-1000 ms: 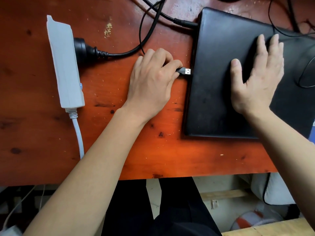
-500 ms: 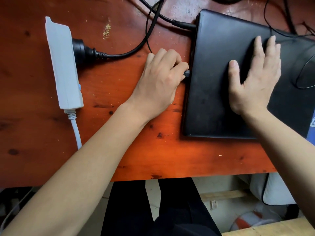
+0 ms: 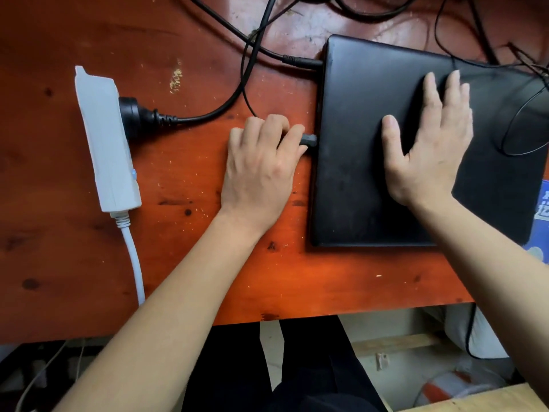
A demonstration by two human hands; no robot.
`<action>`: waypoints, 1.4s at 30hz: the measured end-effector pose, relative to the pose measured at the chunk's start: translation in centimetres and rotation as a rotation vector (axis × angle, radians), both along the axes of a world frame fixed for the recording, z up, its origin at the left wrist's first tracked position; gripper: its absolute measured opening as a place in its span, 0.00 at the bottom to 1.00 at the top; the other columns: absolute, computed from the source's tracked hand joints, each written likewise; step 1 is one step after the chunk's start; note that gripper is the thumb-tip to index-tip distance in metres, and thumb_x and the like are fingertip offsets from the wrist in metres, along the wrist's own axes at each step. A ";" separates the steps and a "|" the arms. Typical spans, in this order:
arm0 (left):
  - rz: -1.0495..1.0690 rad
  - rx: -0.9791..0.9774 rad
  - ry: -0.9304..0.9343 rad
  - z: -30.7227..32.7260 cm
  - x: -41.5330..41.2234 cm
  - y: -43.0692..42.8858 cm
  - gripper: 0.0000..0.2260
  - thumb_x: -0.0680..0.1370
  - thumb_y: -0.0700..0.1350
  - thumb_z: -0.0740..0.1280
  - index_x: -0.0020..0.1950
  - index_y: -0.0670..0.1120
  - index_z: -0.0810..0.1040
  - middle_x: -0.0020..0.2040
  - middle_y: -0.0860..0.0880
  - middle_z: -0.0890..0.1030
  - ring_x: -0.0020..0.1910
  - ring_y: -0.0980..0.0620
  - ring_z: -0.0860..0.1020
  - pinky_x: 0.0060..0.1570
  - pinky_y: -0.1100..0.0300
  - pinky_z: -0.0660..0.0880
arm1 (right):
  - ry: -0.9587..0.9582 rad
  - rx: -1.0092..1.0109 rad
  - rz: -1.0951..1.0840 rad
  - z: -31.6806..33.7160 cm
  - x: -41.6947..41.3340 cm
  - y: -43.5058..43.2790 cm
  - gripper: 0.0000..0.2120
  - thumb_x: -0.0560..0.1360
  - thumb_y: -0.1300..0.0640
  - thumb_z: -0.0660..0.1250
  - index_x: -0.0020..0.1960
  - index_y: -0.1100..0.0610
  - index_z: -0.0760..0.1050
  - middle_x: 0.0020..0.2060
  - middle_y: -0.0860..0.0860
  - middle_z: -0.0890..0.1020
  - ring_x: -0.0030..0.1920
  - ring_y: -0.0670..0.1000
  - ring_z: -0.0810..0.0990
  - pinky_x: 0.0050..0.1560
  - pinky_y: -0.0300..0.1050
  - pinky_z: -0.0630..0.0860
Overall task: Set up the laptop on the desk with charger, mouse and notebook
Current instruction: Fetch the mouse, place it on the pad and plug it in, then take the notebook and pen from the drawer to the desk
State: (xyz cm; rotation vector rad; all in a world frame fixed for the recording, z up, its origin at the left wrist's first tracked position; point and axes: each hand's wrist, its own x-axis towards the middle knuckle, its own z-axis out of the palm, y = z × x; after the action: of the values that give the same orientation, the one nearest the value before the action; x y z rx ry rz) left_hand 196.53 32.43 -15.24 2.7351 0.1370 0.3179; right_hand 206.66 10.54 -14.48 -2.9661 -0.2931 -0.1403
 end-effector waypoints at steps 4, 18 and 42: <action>-0.049 -0.016 -0.028 -0.1 0.4 0.3 0.08 0.81 0.46 0.65 0.52 0.43 0.82 0.49 0.45 0.80 0.43 0.43 0.74 0.40 0.50 0.66 | 0.005 -0.016 -0.001 -0.1 0.1 0.1 0.35 0.81 0.37 0.54 0.80 0.56 0.58 0.80 0.61 0.56 0.80 0.62 0.52 0.78 0.60 0.50; -0.105 -0.033 0.265 2.3 -0.3 0.1 0.21 0.80 0.45 0.61 0.73 0.44 0.69 0.70 0.40 0.68 0.58 0.38 0.71 0.55 0.45 0.66 | 0.089 -0.039 -0.023 1.5 -0.6 0.8 0.36 0.80 0.36 0.52 0.81 0.56 0.55 0.80 0.63 0.52 0.80 0.62 0.50 0.79 0.59 0.48; 0.787 0.442 -0.216 38.6 -12.1 3.8 0.26 0.81 0.57 0.53 0.73 0.45 0.72 0.72 0.38 0.70 0.71 0.35 0.67 0.67 0.39 0.63 | -0.200 0.296 0.594 32.5 1.6 10.0 0.41 0.77 0.28 0.48 0.81 0.53 0.54 0.81 0.62 0.47 0.80 0.62 0.45 0.78 0.64 0.44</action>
State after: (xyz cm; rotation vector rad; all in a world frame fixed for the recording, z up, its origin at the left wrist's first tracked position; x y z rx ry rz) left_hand 184.41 36.19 23.36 2.9080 1.2184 0.9430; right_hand 208.30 20.54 18.05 -2.4528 -1.0538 -0.3655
